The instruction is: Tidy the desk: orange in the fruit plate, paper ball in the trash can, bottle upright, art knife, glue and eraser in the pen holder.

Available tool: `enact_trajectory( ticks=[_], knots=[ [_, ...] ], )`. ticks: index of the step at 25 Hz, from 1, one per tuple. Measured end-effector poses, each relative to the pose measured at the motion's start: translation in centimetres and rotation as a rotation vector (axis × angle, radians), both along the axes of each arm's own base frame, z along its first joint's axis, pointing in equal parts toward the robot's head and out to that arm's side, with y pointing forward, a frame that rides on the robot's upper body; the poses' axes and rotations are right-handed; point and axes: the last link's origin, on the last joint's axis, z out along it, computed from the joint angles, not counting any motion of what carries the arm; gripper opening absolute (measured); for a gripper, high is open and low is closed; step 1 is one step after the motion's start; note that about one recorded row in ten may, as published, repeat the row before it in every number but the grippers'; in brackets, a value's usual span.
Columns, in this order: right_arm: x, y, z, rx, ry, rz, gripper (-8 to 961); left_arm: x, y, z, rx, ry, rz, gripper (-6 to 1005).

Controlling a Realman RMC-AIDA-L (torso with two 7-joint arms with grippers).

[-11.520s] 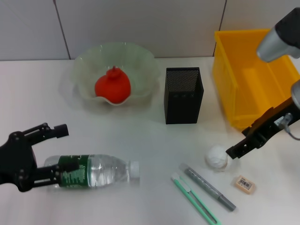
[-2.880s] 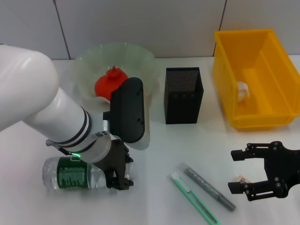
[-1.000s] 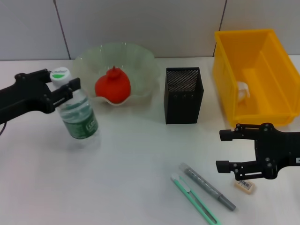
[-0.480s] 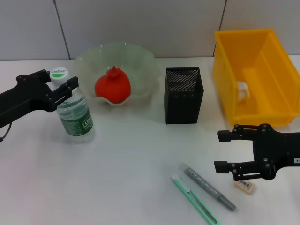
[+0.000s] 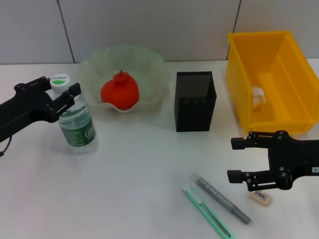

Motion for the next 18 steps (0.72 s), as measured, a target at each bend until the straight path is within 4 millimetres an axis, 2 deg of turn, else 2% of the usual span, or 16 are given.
enact_trajectory(
  ticks=[5, 14, 18],
  knots=[
    [-0.07, 0.03, -0.04, -0.001, 0.000, 0.002, 819, -0.39, -0.24, -0.44, -0.007, -0.015, 0.013, 448],
    [-0.23, 0.07, -0.09, -0.006, 0.003, 0.008, 819, -0.39, -0.35, -0.91, -0.018, -0.016, 0.006, 602],
    [-0.19, 0.04, -0.16, -0.008, 0.005, 0.005, 819, -0.22, -0.76, -0.09, -0.007, -0.055, -0.015, 730]
  ],
)
